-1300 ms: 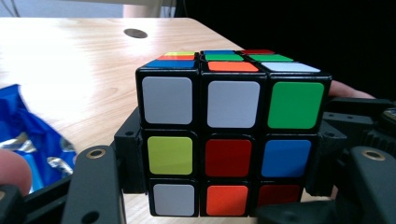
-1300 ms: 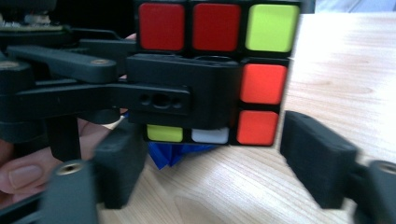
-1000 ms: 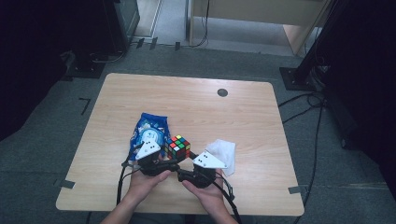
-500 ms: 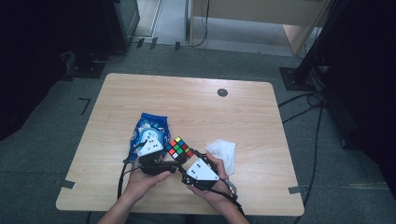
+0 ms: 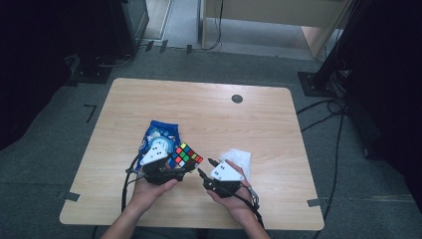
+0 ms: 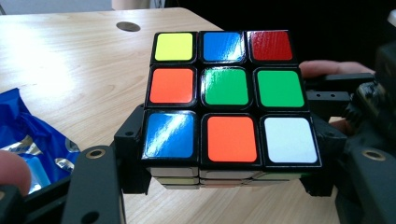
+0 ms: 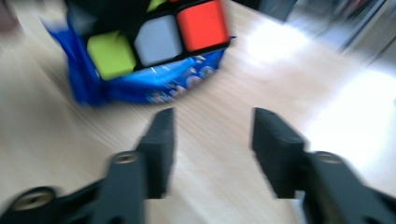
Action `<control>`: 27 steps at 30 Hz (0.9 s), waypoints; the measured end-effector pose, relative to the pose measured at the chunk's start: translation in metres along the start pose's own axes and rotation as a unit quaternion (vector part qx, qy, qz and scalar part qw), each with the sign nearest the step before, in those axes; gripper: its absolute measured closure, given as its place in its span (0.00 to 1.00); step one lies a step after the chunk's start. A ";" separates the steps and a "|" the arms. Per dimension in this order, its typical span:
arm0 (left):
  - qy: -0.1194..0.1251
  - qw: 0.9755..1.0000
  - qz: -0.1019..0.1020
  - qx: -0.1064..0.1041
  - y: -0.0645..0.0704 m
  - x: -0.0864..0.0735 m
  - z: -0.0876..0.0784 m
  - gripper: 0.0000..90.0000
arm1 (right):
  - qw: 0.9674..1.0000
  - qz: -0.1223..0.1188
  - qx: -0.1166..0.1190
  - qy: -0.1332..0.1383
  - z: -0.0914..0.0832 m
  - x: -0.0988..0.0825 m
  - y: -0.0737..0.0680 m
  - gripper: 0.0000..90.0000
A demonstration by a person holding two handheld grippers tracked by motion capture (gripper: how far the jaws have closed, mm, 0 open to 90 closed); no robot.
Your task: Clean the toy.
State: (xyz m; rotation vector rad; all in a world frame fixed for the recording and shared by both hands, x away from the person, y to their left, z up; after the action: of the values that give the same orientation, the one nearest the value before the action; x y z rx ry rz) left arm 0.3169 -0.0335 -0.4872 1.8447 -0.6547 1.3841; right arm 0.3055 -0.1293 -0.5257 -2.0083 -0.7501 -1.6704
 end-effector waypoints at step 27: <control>0.023 0.992 0.127 0.017 0.026 -0.018 0.013 0.38 | 0.890 0.453 0.036 0.036 -0.002 0.036 -0.005 0.33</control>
State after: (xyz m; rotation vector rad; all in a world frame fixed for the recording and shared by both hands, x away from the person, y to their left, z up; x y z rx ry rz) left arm 0.2995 -0.0600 -0.5003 1.7973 -0.8700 1.6046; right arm 0.3059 -0.1219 -0.4900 -1.7841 0.1772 -1.1044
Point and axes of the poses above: each handheld gripper's, and its own axes: z roughly forward along the jaws, x roughly out of its top, y roughly to its right, the point moved 10 cm from there along z, roughly forward along the jaws, and after that the axes turned 15 degrees about y, right-handed, at the moved point
